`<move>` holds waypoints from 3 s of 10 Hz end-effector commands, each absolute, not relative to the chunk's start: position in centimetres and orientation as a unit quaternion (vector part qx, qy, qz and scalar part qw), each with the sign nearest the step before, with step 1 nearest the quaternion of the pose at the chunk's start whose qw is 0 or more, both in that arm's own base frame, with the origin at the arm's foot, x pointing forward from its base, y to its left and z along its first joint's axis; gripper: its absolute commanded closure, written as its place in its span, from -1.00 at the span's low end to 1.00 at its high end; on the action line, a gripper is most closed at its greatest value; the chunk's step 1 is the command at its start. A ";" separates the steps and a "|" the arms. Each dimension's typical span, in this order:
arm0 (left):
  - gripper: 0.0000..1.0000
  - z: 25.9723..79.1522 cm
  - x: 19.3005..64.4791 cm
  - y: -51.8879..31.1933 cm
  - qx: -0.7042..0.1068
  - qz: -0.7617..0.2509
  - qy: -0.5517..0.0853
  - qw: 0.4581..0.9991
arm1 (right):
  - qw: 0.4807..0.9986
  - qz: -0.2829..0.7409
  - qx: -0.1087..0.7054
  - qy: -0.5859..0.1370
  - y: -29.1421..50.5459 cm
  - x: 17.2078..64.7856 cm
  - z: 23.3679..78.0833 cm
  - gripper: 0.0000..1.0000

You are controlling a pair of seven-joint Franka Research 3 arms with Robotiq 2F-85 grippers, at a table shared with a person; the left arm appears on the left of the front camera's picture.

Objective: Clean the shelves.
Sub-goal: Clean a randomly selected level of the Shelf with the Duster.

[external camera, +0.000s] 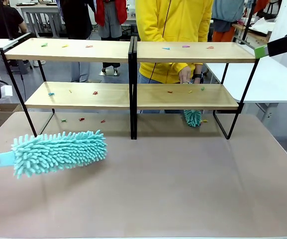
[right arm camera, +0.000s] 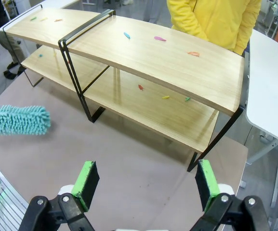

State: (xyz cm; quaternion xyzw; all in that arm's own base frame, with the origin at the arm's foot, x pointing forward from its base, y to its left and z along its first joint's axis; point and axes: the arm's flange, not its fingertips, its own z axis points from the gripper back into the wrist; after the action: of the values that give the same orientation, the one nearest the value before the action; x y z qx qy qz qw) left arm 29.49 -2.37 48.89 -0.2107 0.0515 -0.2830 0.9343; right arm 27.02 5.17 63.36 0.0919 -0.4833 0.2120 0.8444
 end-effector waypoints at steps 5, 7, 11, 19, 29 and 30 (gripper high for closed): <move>0.75 44.9 32.6 -10.1 -0.182 -0.115 -0.057 0.975 | 0.845 0.211 0.092 -0.482 5.1 27.0 63.3 -1.00; 0.75 43.8 33.6 -11.9 -0.178 -0.119 -0.079 0.974 | 0.845 0.211 0.092 -0.482 5.1 27.0 63.3 -1.00; 0.75 40.9 37.5 -15.5 -0.156 -0.086 -0.117 0.977 | 0.845 0.211 0.092 -0.482 5.1 27.0 63.3 -1.00; 0.75 37.9 41.0 -19.1 -0.077 -0.008 -0.129 0.989 | 0.845 0.211 0.092 -0.482 5.1 27.0 63.3 -1.00; 0.75 41.7 39.9 -9.3 0.035 0.302 -0.155 0.940 | 0.845 0.211 0.092 -0.482 5.1 27.0 63.3 -1.00; 0.75 42.0 39.9 -9.1 0.030 0.293 -0.173 0.940 | 0.845 0.211 0.092 -0.482 5.1 27.0 63.3 -1.00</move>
State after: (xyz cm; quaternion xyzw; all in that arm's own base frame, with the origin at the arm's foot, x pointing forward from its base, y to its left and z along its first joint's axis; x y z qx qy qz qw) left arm 40.29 -8.69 42.39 0.0039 -0.1380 0.2785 0.9504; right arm 27.02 5.17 63.36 0.0919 -0.4833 0.2119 0.8445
